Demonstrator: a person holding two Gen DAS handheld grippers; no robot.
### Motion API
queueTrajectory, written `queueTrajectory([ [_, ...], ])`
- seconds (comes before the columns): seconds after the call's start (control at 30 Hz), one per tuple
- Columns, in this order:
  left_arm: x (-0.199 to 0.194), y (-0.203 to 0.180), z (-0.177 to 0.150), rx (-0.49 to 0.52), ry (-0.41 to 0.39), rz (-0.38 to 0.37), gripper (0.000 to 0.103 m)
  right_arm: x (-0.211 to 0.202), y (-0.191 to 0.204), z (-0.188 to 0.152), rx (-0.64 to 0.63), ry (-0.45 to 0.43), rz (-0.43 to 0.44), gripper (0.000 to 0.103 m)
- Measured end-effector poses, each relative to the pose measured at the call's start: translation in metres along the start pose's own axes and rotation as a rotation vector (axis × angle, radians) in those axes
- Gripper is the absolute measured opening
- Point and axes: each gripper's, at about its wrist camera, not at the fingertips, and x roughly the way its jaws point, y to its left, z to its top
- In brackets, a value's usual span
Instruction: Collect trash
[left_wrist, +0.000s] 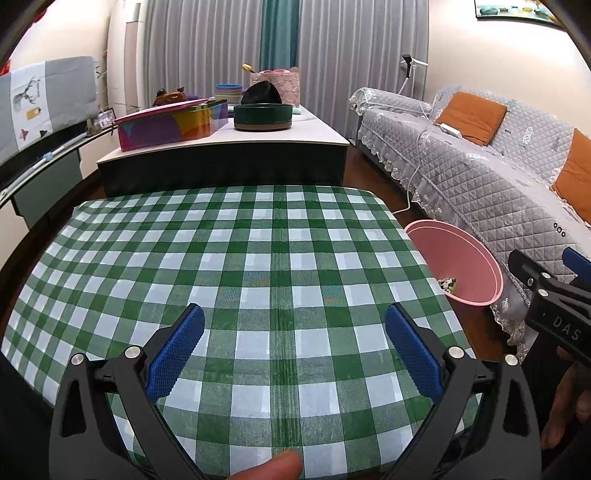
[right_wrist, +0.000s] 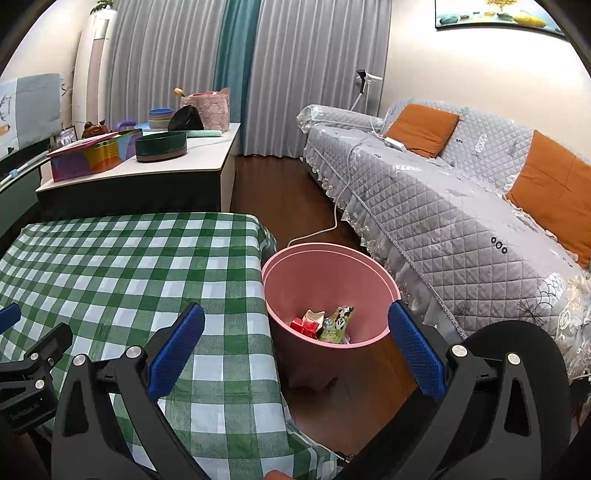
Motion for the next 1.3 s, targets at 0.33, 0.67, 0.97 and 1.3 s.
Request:
queueTrajectory([
  [0.33,-0.0007,-0.0013,0.001,0.002,-0.001,0.0,0.095,-0.0008,-0.001,-0.0003,0.003,0.0,0.0,0.098],
  [0.67,-0.0011,-0.0028,0.0008,0.009,0.0,-0.002,0.095,-0.0011,-0.0017,-0.0003,0.0,0.0,-0.001,0.098],
  [0.97,-0.0019,-0.004,0.0011,0.02,-0.005,-0.002,0.095,-0.0023,-0.0027,0.0001,-0.001,-0.001,-0.002,0.098],
  [1.3,-0.0013,-0.0033,0.0016,0.026,-0.009,-0.003,0.095,-0.0019,-0.0024,0.0001,-0.002,0.0,-0.002,0.098],
])
